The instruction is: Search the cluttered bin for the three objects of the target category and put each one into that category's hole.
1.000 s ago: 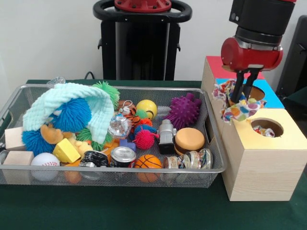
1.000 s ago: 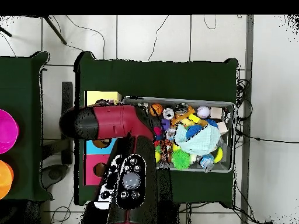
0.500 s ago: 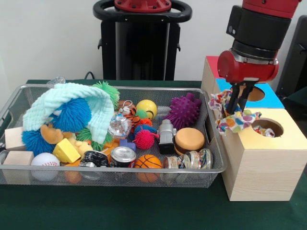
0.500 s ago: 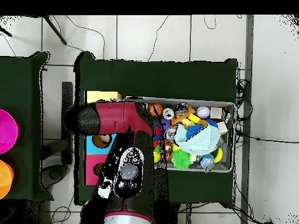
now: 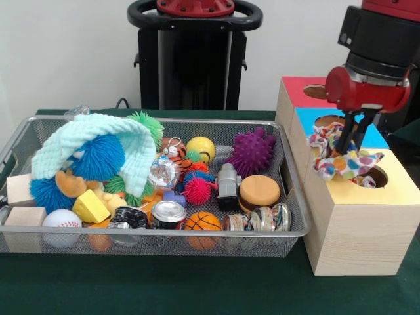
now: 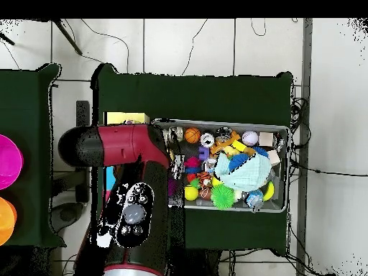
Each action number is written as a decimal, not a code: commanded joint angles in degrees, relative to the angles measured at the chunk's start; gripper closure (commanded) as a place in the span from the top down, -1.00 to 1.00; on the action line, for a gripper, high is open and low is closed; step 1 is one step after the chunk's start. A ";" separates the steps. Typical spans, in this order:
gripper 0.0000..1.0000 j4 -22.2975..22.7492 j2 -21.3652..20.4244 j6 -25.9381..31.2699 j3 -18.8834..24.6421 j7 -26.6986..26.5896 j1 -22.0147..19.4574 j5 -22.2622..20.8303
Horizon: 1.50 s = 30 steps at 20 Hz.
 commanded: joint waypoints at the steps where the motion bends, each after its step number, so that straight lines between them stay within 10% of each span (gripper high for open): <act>1: -1.00 -0.24 -0.12 10.95 -0.89 15.47 0.84 2.19; 15: -1.00 -1.87 6.31 3.57 -2.02 16.83 1.79 0.33; 30: -1.00 -4.68 7.70 7.96 -2.60 18.98 4.09 3.45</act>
